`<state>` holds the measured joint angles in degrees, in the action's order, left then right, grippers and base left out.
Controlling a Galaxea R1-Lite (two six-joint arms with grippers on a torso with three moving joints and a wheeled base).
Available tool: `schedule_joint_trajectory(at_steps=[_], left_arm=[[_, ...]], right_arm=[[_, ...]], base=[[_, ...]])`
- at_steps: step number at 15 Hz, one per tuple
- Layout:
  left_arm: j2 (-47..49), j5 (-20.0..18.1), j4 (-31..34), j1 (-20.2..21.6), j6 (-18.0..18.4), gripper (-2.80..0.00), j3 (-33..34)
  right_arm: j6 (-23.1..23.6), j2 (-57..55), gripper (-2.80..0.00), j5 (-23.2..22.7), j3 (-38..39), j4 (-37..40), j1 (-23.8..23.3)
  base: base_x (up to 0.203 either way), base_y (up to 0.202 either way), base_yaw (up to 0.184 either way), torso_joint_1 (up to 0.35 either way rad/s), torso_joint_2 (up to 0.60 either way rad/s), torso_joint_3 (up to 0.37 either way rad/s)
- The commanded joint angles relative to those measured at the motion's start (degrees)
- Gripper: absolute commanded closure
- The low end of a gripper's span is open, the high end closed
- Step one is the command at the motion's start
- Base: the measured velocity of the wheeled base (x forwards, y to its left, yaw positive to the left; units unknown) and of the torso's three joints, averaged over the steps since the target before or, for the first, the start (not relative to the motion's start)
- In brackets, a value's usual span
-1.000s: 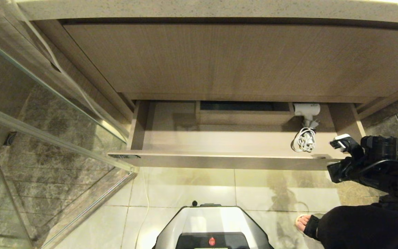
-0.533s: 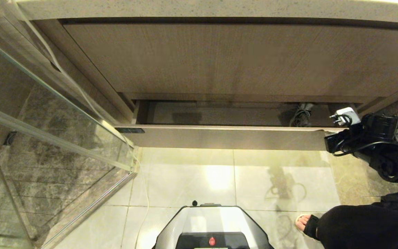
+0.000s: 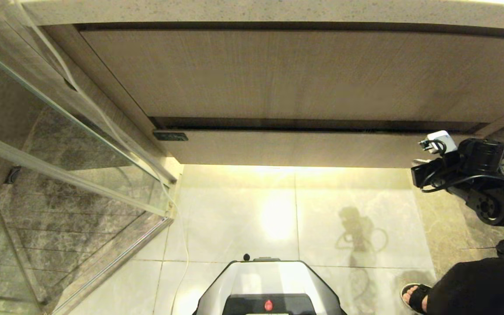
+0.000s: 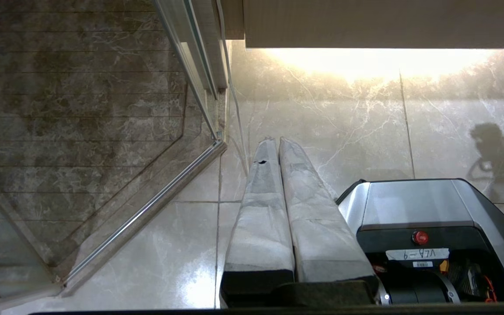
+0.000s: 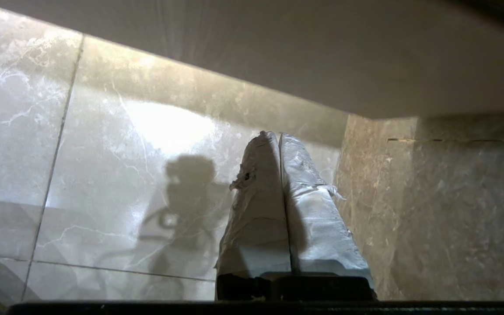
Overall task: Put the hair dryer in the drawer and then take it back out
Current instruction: Close the drawer, then pull open the drawer
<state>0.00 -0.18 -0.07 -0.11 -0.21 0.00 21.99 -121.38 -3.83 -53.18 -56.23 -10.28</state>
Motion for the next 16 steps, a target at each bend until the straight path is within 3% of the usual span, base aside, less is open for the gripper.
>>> schedule_joint_trajectory(at_steps=[1, 6, 8, 11, 16], left_arm=[[0.00, 0.01, -0.01, -0.07, -0.06, 0.00, 0.09], [0.00, 0.01, -0.01, 0.02, 0.03, 0.00, 0.00], [0.00, 0.01, -0.01, -0.06, 0.01, 0.00, 0.06], [0.00, 0.01, -0.01, 0.02, 0.03, 0.00, 0.00], [0.00, 0.01, -0.01, -0.03, -0.03, 0.00, 0.05]], right_arm=[[0.16, 0.18, 0.00, 0.14, -0.17, -0.02, -0.27], [0.19, 7.34, 0.00, 0.09, 0.75, 10.11, -0.61], [0.37, 13.27, 0.00, 0.70, 1.11, 18.53, -0.57], [0.58, 31.02, 0.00, 2.25, 2.60, 35.89, -0.55], [2.37, 62.81, 0.00, 2.95, 10.68, 57.31, -0.19]], base=[[0.000, 0.000, 0.000, 0.000, 0.00, 0.000], [0.000, 0.000, 0.000, 0.000, 0.00, 0.000], [0.000, 0.000, 0.000, 0.000, 0.00, 0.000], [0.000, 0.000, 0.000, 0.000, 0.00, 0.000], [0.000, 0.000, 0.000, 0.000, 0.00, 0.000]])
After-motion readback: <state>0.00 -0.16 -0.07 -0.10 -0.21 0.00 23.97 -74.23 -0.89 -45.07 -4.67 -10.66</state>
